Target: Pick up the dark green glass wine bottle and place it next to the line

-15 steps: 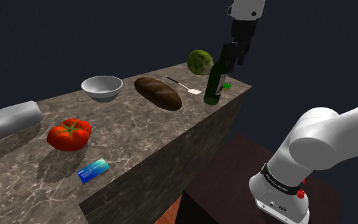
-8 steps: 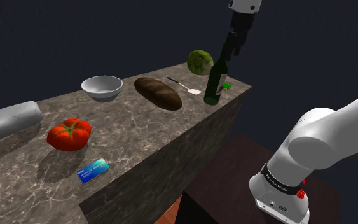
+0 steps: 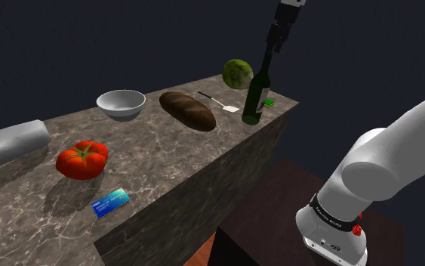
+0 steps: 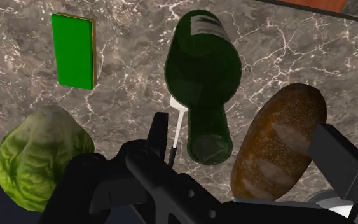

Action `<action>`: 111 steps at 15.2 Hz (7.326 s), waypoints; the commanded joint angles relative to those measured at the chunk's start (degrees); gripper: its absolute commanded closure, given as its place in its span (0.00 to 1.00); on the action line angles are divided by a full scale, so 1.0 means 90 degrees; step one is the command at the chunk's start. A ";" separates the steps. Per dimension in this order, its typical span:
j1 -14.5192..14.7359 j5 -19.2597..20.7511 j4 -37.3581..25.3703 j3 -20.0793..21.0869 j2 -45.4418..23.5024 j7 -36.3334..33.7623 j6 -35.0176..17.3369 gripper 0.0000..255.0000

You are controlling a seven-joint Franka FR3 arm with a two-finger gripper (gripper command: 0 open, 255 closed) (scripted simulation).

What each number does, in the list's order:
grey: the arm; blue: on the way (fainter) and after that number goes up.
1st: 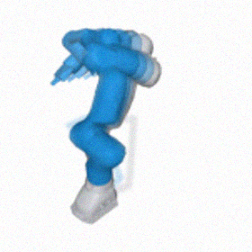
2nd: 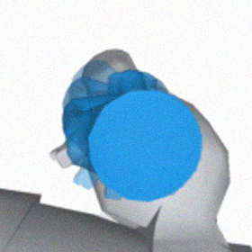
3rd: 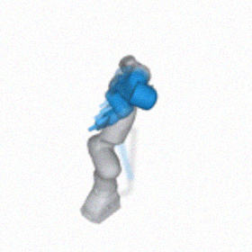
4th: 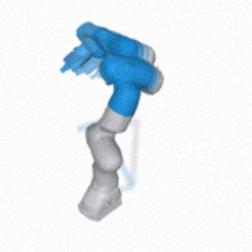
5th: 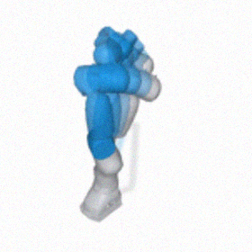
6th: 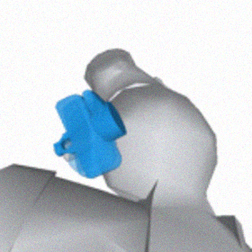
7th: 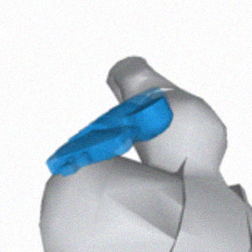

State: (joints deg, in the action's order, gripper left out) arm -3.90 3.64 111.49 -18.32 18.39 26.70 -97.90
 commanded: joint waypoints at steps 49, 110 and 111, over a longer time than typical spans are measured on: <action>0.0507 -0.0246 -0.0552 0.0825 -0.0115 -0.1216 0.0367 1.00; 0.2954 0.0393 -0.4114 0.3786 -0.3948 -0.6533 0.0235 0.00; 0.2980 0.0406 -0.4392 0.3791 -0.3991 -0.6531 0.0471 0.00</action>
State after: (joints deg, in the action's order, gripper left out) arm 22.71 7.17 73.57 15.74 -17.20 -32.00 -94.97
